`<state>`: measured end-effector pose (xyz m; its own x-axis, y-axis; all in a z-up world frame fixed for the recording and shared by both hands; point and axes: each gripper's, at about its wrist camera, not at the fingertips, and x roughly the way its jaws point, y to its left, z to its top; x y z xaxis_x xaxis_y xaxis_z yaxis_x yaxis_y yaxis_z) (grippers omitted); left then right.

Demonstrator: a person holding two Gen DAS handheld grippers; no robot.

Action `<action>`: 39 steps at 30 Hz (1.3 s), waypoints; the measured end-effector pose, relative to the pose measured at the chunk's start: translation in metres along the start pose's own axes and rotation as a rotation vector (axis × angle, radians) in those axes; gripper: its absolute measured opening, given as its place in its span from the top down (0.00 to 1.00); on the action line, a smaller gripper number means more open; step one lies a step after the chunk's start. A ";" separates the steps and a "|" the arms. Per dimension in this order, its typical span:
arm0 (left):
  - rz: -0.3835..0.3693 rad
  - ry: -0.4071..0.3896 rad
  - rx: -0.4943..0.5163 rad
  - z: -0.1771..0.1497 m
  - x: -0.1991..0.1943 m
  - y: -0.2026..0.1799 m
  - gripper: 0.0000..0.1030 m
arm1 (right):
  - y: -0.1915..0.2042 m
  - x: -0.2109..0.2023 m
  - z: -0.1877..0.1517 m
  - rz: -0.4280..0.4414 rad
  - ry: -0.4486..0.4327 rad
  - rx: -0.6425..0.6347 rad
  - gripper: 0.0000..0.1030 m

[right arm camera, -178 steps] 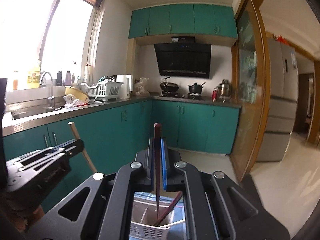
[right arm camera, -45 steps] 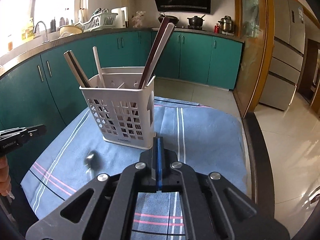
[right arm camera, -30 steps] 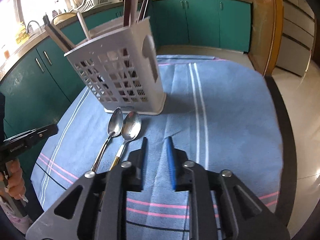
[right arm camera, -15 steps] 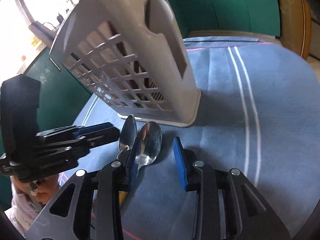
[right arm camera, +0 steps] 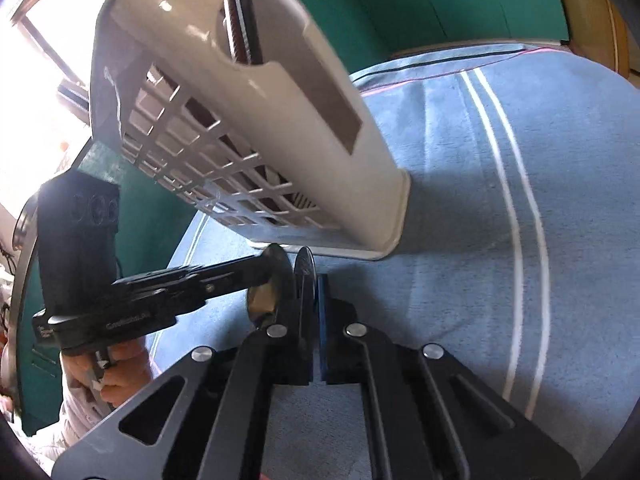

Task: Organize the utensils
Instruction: 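Lift both held spoons and lower them into the white basket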

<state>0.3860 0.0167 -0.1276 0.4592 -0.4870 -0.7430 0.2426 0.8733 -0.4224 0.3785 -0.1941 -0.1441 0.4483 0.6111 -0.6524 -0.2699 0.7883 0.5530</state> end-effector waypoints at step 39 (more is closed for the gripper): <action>0.787 -0.792 0.223 0.090 -0.188 -0.116 0.99 | 0.175 -0.154 0.106 -0.634 -0.780 -0.445 0.98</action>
<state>0.3485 0.0082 0.1084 0.9426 0.2743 -0.1907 -0.2419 0.9541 0.1767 0.3522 -0.1580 0.1078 0.9873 -0.0037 -0.1588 -0.0132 0.9944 -0.1051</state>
